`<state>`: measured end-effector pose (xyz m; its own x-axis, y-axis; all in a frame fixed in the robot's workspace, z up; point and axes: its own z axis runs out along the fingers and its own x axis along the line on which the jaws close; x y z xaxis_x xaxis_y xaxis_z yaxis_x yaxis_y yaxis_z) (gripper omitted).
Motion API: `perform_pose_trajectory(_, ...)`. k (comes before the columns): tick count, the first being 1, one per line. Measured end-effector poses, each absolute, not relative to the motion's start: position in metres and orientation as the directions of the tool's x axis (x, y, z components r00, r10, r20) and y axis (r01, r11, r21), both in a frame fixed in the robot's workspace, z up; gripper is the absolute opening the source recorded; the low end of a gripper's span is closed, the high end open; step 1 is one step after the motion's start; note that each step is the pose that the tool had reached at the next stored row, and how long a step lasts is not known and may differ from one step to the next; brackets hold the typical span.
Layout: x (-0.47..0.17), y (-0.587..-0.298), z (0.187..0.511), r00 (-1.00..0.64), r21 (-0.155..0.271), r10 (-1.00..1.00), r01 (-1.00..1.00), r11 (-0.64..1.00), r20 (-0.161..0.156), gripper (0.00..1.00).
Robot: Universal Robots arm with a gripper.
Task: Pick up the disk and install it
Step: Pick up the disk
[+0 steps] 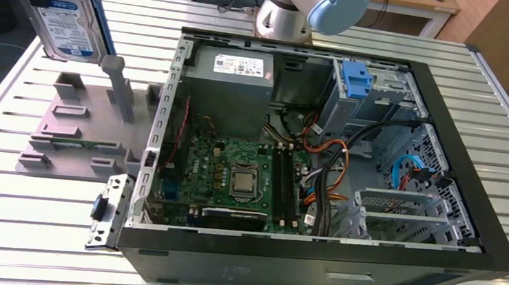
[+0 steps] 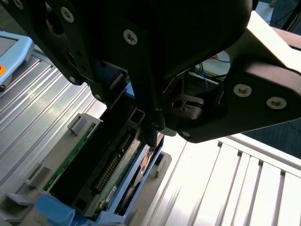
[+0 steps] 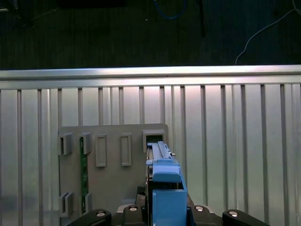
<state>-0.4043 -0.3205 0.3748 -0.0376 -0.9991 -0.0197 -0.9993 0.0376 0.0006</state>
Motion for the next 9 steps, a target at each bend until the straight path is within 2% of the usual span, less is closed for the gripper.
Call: perform_pose_trajectory(9, -0.4043, -0.3205, 0.3779, -0.038, 0.001, -0.999, -0.999, 0.038, -0.020, 0.36)
